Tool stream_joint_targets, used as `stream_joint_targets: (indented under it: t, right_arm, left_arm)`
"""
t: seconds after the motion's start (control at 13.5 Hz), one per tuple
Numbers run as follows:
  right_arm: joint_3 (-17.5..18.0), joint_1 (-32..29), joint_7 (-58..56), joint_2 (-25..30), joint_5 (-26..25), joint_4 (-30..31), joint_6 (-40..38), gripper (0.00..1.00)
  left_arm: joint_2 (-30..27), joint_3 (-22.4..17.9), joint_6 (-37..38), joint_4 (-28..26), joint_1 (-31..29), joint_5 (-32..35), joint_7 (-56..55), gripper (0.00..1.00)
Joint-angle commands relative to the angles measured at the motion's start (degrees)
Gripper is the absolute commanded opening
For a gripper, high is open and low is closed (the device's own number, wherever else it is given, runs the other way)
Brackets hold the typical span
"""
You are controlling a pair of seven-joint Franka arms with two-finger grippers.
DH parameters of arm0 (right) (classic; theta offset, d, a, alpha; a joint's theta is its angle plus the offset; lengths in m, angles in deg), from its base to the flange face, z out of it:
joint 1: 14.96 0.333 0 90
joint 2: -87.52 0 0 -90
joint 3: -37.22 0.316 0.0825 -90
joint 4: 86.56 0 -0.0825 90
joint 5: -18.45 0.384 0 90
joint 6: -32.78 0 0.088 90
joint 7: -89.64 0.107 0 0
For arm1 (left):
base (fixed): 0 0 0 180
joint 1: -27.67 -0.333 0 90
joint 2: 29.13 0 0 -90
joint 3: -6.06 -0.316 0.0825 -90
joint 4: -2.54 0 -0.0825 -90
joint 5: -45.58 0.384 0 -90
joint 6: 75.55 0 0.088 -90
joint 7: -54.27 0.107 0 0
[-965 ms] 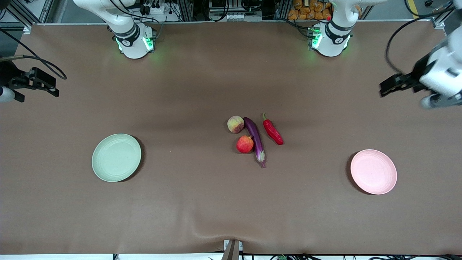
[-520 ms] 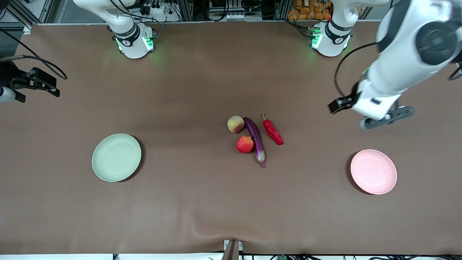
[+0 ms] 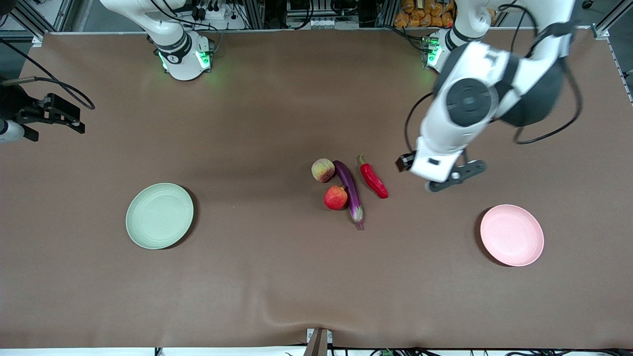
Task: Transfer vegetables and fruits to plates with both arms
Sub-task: 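Reach the left gripper down to the red chili pepper, then grasp the red chili pepper with the left gripper and lift it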
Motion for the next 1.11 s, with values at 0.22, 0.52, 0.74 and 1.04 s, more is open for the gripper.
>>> stream_joint_targets:
  t: [0.22,0.52,0.74,1.04]
  right_arm:
    - [0.69,-0.88,0.29,-0.52,1.21,-1.39,-0.37,1.00]
    - [0.69,-0.88,0.29,-0.52,1.47,-1.39,-0.37,1.00]
    - [0.69,-0.88,0.29,-0.52,1.56,-1.39,-0.37,1.00]
    - [0.78,-0.71,0.29,-1.40,2.09,-1.39,0.16,1.00]
  left_arm:
    - [5.23,0.17,-16.53,-7.12,3.64,1.61,-12.88,1.00]
    - [7.69,0.17,-29.18,-14.41,4.96,1.61,-18.33,1.00]
    - [8.13,0.17,-34.21,-18.37,4.79,1.61,-19.04,1.00]
    - [11.99,0.09,-39.92,-19.61,5.05,2.13,-23.15,1.00]
